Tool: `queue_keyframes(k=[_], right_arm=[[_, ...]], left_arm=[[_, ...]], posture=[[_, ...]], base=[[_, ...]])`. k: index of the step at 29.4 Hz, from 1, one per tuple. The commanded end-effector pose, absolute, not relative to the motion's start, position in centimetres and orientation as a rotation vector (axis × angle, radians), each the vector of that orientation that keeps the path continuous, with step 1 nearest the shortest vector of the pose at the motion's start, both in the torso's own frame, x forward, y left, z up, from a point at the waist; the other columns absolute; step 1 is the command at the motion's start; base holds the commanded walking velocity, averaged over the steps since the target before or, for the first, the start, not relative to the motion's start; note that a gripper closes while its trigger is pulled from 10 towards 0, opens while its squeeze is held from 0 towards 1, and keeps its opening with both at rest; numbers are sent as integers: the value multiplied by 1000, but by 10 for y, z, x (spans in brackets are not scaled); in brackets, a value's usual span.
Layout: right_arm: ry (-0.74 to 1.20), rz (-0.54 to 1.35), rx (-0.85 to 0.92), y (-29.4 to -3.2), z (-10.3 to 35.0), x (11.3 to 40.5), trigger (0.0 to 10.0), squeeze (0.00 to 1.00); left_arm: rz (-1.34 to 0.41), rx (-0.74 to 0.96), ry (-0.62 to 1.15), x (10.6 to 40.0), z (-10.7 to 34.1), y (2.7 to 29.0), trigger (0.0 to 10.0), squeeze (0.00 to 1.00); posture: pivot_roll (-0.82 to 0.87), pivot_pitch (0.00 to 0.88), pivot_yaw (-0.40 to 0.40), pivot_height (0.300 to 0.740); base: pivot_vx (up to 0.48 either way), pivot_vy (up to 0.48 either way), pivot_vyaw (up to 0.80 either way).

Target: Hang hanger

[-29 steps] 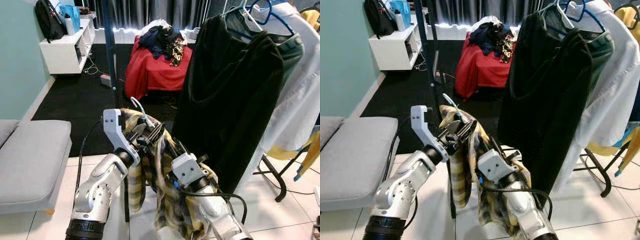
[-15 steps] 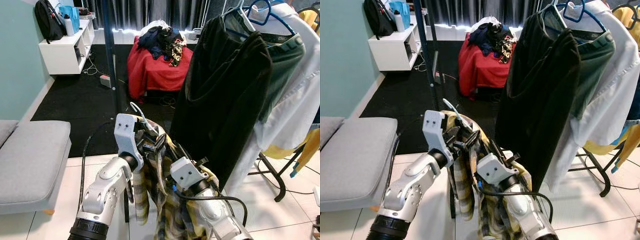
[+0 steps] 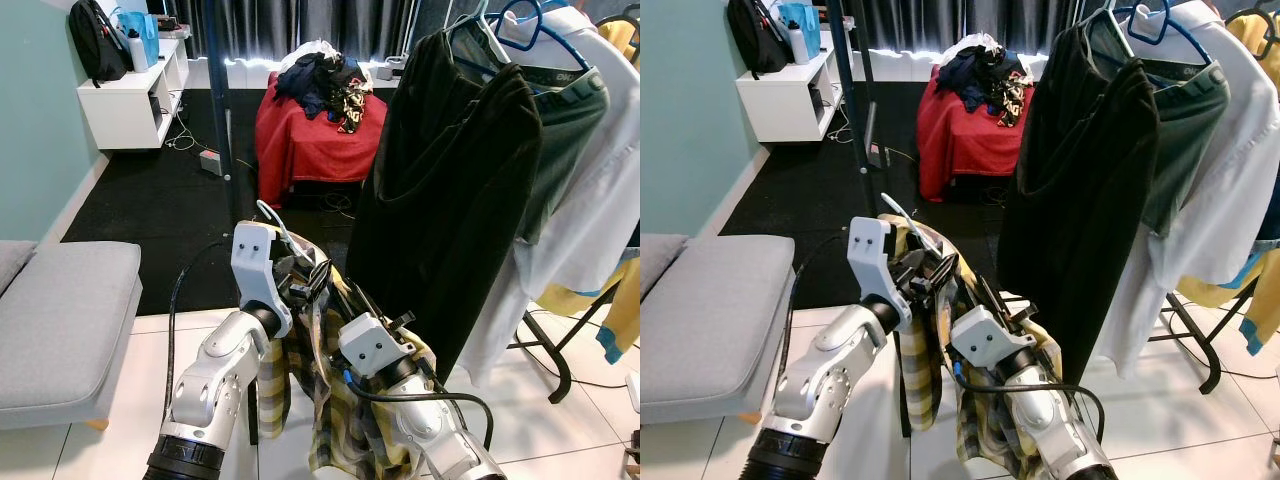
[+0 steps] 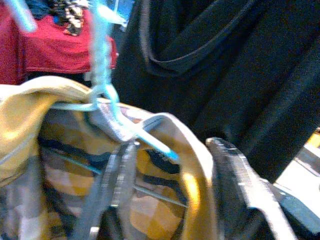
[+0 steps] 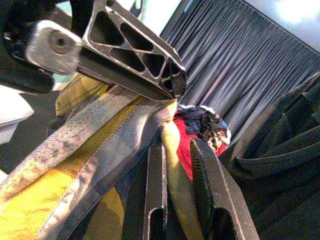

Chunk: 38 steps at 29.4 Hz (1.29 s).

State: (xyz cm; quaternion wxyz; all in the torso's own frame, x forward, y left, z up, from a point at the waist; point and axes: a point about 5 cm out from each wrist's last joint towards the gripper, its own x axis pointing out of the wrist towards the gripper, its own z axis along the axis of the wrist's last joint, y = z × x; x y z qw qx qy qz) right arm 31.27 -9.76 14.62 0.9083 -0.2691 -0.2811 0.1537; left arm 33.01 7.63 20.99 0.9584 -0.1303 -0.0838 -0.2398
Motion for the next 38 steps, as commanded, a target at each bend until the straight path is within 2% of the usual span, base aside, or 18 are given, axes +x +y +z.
queue_keyframes(k=[1,12,13,15,16,18,19,23,24,27,35,36,37,38], right_arm=[[-685,317,-530,-93,162,310,10000,0],[-689,310,-530,-93,162,310,10000,0],[-689,310,-530,-93,162,310,10000,0],[-689,310,-530,-93,162,310,10000,0],[-688,310,-530,-94,162,310,10000,0],[-688,310,-530,-94,162,310,10000,0],[-689,309,-530,-94,162,310,10000,0],[-689,308,-530,-94,162,310,10000,0],[-689,306,-531,-94,162,310,10000,0],[-687,302,-531,-95,162,310,10000,0],[-685,300,-530,-95,161,311,10000,0],[-686,300,-530,-95,161,311,10000,0],[-686,300,-530,-95,161,311,10000,0],[-686,300,-530,-95,162,311,10000,0]], left_arm=[[-486,-275,-147,328,206,74,0,0],[-508,-303,-181,325,212,76,0,0],[-518,-293,-184,324,212,76,3333,0],[-518,-293,-184,324,212,76,3333,0],[-518,-290,-184,324,212,76,1098,0],[-518,-290,-184,324,212,76,1098,0],[-525,-313,-196,322,214,76,0,0],[-530,-364,-252,320,221,77,0,0],[-567,-450,-331,315,233,78,0,0],[-652,-541,-428,305,246,78,0,0],[-758,-529,-401,294,242,72,0,0],[-765,-496,-374,294,238,70,1294,0],[-765,-496,-374,294,238,70,1294,0],[-772,-471,-350,295,234,67,10000,0]], posture=[[20,169,-13,740],[21,171,-14,740],[22,172,-15,740],[22,172,-15,740],[22,174,-15,740],[22,174,-15,740],[21,174,-14,740],[20,175,-13,740],[20,176,-13,740],[21,176,-14,740],[22,177,-14,740],[22,180,-15,740],[22,180,-15,740],[22,180,-15,740]], base=[[0,0,0],[0,0,0],[0,0,0],[0,0,0],[0,0,0],[0,0,0],[0,0,0],[0,0,0],[0,0,0],[0,0,0],[0,0,0],[0,0,0],[0,0,0],[0,0,0]])
